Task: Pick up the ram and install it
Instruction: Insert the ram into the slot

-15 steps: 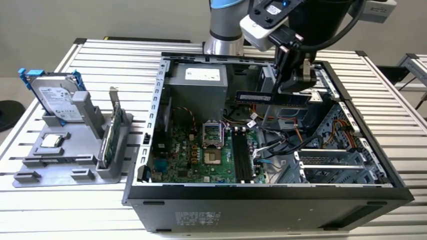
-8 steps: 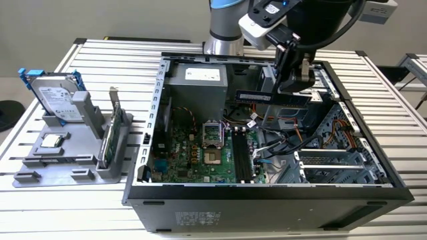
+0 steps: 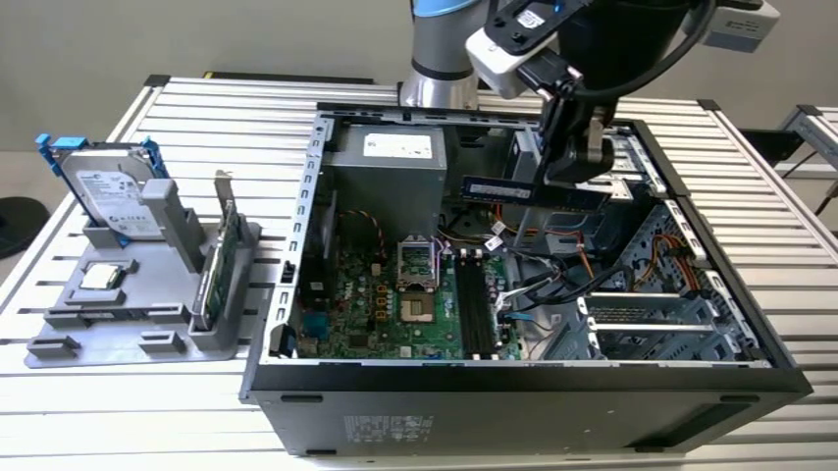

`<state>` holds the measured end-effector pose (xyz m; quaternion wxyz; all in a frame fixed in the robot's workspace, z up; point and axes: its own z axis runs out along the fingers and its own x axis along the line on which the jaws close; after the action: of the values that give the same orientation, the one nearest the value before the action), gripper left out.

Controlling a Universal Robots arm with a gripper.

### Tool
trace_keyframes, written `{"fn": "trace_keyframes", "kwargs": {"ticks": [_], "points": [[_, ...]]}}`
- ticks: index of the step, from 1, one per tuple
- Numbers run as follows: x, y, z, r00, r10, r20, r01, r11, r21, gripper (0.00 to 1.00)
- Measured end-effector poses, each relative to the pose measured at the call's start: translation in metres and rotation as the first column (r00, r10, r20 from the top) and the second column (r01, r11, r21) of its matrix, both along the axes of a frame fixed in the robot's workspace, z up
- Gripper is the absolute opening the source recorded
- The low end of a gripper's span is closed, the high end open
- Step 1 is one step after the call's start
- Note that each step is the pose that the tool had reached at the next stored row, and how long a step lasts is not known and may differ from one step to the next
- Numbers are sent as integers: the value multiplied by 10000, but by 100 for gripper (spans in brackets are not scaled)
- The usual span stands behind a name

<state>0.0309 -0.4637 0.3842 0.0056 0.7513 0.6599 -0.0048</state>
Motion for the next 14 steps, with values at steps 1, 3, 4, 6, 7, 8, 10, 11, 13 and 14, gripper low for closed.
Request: {"fn": "trace_keyframes", "kwargs": {"ticks": [1, 3, 4, 6, 7, 8, 10, 11, 13, 14], "points": [[0, 0, -3, 10000, -50, 0, 50, 10000, 0, 0], [0, 0, -9, 9999, -143, 0, 143, 9999, 0, 0], [0, 0, -12, 9998, -187, 0, 187, 9998, 0, 0], [0, 0, -17, 9996, -271, 0, 271, 9996, 0, 0], [0, 0, -20, 9995, -314, 0, 314, 9995, 0, 0], [0, 0, -22, 9994, -355, 0, 355, 9994, 0, 0], [0, 0, -27, 9991, -434, 0, 434, 9991, 0, 0], [0, 0, -29, 9989, -476, 0, 476, 9989, 0, 0], [0, 0, -34, 9985, -555, 0, 555, 9985, 0, 0], [0, 0, -36, 9982, -596, 0, 596, 9982, 0, 0]]}}
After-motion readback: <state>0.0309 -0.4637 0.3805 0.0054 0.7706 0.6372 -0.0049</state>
